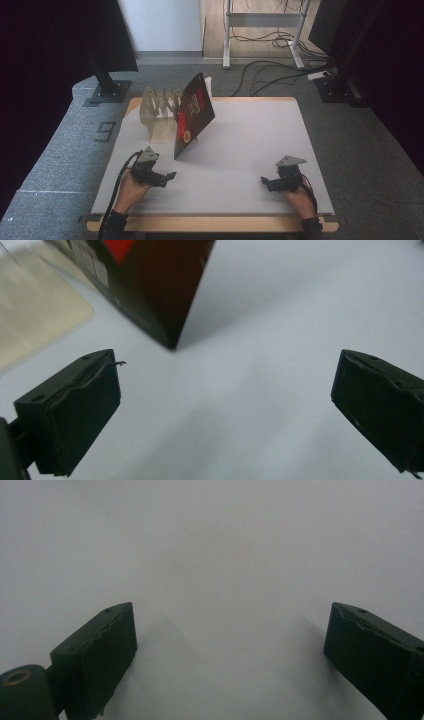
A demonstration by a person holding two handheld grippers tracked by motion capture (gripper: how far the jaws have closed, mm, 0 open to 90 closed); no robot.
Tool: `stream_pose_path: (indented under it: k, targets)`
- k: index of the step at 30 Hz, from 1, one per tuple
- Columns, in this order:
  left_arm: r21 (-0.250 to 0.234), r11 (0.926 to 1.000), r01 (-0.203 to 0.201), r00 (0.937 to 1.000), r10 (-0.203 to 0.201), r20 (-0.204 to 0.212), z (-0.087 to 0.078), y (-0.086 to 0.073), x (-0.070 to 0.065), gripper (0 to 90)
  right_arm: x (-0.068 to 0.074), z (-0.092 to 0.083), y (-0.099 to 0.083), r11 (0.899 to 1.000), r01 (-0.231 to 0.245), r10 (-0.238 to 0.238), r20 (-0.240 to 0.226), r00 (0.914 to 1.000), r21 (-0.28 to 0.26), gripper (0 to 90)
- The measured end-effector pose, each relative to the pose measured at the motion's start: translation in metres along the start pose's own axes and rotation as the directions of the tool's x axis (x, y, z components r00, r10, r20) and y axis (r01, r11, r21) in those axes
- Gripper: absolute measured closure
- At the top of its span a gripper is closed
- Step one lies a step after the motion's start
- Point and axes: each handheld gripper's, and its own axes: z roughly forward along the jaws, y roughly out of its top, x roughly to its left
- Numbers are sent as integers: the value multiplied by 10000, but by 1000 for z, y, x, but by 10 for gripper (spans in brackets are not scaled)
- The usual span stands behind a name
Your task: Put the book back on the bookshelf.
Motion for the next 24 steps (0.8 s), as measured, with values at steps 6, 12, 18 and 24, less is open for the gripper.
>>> stream_pose_path:
  k: [6, 12, 18, 24]
  targets:
    - [746, 9972, 99, 9999, -107, 91, 22, -17, -2, 0, 0, 0, 0, 10000, 2, -2, 5, 10000, -4, 61]
    - [1116, 9937, -41, 9998, 64, -203, 31, -23, -6, 0, 0, 0, 0, 10000, 8, -8, 14, 10000, -8, 61]
    - [1110, 9938, -32, 9998, 54, -197, 31, -23, -5, 0, 0, 0, 0, 10000, 3, -3, 11, 10000, -9, 61]
    - [1117, 9937, -44, 9998, 67, -198, 31, -23, -6, 0, 0, 0, -1, 10000, -5, 5, 18, 10000, -23, 60]
